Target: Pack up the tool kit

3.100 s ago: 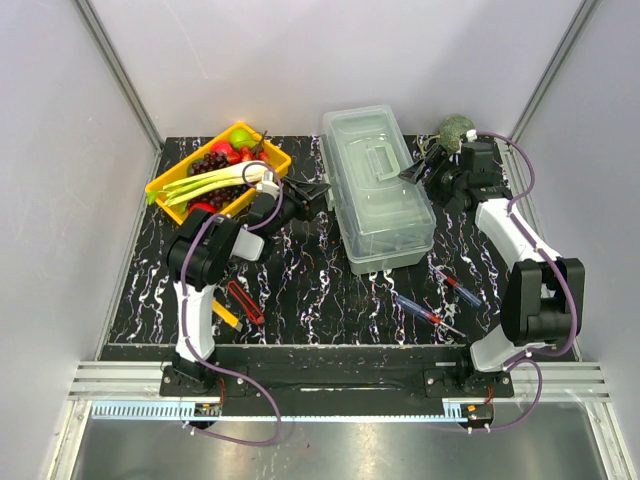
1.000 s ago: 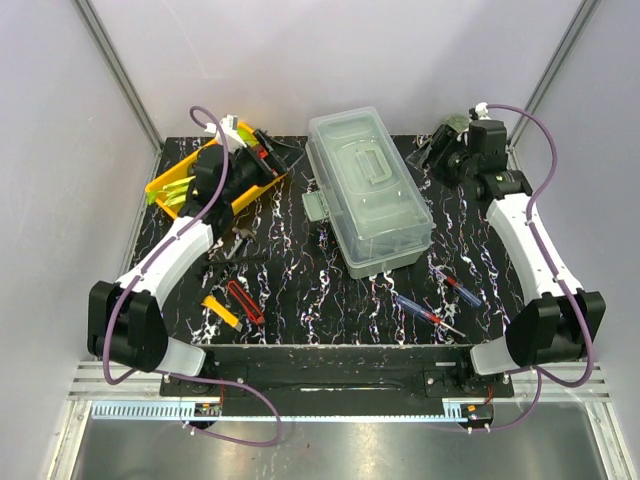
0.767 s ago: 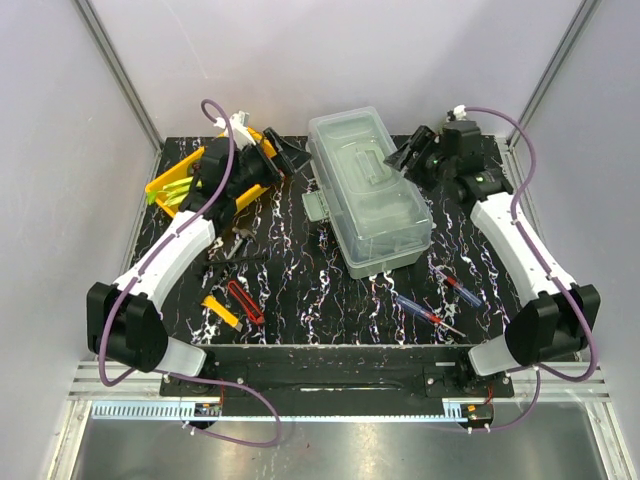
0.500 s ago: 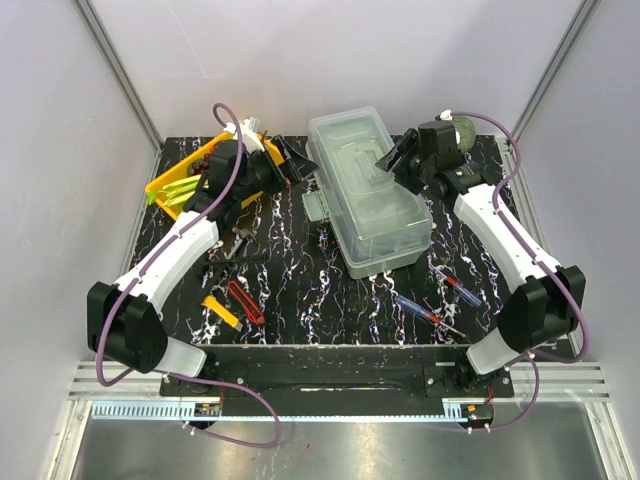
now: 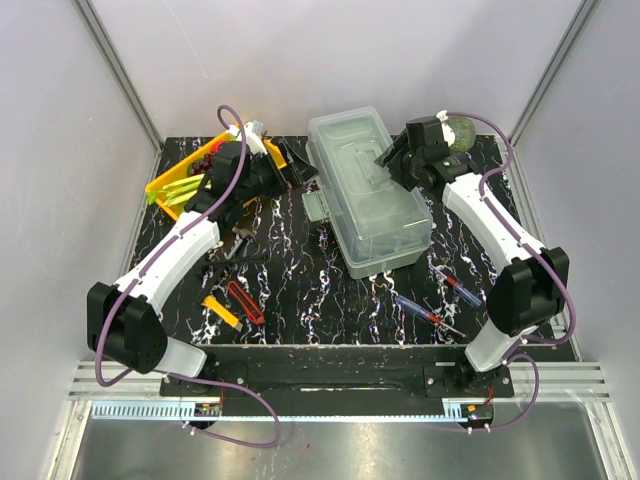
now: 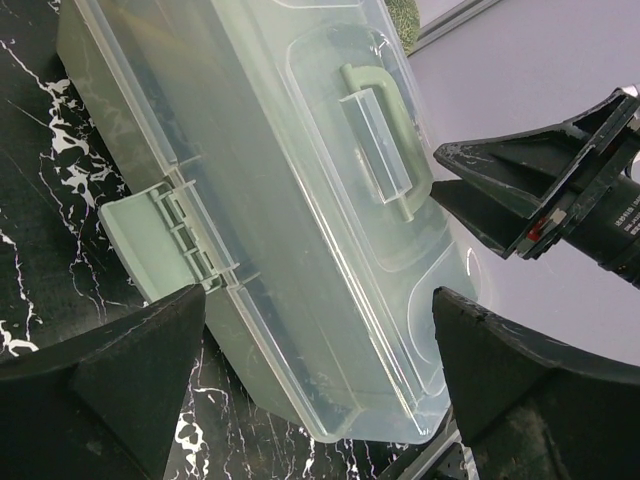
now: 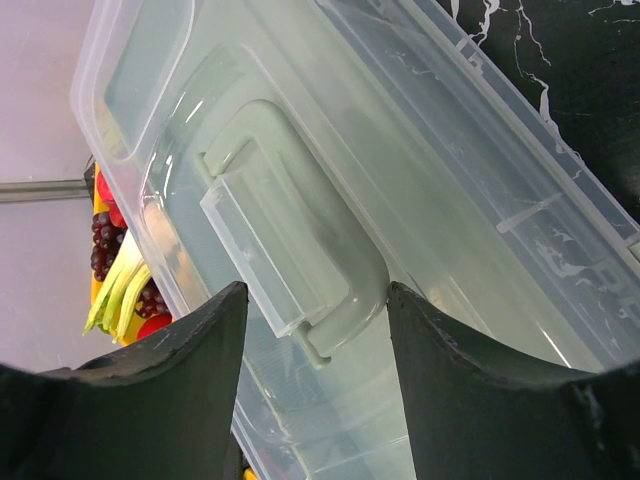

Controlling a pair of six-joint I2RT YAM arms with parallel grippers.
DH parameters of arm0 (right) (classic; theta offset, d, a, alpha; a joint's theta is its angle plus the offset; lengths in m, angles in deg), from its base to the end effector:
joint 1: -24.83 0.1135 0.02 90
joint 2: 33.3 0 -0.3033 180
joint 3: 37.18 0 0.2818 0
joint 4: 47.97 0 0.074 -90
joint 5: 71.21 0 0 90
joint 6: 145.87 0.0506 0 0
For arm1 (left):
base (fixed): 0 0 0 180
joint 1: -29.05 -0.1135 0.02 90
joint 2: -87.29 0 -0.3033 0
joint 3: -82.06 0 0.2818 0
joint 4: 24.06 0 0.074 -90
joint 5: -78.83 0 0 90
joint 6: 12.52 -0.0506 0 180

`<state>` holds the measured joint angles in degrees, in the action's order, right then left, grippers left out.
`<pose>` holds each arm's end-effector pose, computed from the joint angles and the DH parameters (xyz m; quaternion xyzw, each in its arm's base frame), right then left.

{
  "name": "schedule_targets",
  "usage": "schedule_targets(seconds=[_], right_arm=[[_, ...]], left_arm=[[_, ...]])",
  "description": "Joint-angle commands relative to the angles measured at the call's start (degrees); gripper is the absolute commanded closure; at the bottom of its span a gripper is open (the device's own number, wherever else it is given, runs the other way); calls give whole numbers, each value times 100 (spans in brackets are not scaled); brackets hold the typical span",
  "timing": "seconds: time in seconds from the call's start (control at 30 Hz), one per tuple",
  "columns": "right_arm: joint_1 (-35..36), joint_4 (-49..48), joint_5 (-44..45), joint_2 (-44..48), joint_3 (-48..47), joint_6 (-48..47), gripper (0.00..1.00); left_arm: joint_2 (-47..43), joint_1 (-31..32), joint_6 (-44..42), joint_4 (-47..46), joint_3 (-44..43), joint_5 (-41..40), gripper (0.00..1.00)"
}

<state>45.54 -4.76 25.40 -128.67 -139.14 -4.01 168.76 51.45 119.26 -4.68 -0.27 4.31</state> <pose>0.4025 0.1459 0.3737 0.2644 0.8523 0.2239 0.3919 0.3399 -0.1547 0.3787 -0.0578 0.8060 -0.4001 0.4323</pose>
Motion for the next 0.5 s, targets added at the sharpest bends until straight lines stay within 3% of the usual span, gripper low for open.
schedule_targets(seconds=[0.0,0.47], right_arm=[[161,248,200,-210,-305,88,36],[197,-1860,-608,528,924,298,39]], left_arm=[[-255,28,-117,-50,-142,-195,1],[-448,37,-205,55,-62,-256,1]])
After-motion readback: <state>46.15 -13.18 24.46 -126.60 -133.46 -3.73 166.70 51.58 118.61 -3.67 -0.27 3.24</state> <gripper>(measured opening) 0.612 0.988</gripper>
